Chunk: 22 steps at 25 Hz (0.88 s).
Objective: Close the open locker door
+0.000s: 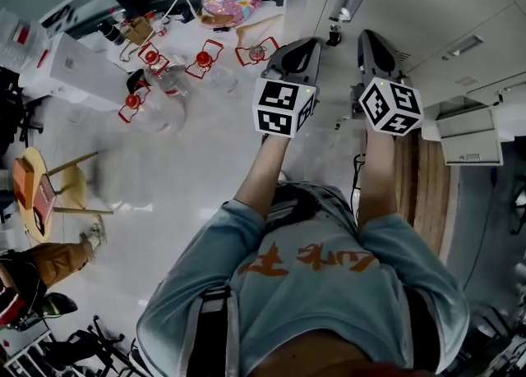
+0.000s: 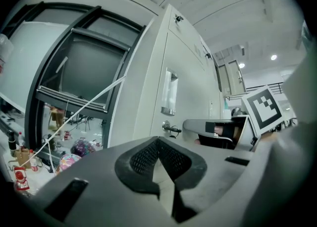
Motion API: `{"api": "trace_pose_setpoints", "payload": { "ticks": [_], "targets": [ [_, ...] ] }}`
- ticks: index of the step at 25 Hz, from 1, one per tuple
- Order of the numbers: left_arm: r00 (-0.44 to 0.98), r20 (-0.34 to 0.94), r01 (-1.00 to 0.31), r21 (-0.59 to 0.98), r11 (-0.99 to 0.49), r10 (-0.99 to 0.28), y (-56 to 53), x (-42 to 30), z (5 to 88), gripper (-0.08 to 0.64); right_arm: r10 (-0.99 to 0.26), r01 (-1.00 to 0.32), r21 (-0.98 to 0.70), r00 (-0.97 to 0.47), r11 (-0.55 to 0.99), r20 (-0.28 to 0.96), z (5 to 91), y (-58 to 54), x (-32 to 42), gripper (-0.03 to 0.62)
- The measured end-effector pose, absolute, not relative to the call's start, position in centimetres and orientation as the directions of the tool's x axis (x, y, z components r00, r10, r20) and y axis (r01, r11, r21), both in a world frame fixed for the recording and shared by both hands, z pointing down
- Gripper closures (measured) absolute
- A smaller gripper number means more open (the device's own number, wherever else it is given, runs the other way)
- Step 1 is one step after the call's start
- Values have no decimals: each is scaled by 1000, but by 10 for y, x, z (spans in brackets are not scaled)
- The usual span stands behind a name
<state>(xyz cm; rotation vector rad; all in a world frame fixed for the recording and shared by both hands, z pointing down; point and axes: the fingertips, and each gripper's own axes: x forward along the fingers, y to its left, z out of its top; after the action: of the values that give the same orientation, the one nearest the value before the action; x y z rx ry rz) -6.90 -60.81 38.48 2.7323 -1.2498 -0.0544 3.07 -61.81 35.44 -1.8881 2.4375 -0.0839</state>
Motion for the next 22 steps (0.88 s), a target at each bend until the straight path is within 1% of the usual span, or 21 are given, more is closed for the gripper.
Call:
{"api": "trace_pose_setpoints", "payload": {
  "ticks": [3,10,15,22],
  "targets": [
    [663,33,-744,140,-653,-748,-603,-66,392,538,-961,-954,-117,-271,275,-44,356,-610,31,561],
    [696,80,-716,143,-683,-713,-598,-48,410,538,-968,-962,-109,-249,249,-22,372,-599,49,561],
    [700,101,-714,138,-687,-707,-600,-39,422,538,-978,-976,-64,-209,208,13,387,-598,58,561],
    [685,103,-728,140,-672,-721,-603,-39,427,538,-975,-976,-13,-218,218,30,388,-599,53,561]
  ]
}}
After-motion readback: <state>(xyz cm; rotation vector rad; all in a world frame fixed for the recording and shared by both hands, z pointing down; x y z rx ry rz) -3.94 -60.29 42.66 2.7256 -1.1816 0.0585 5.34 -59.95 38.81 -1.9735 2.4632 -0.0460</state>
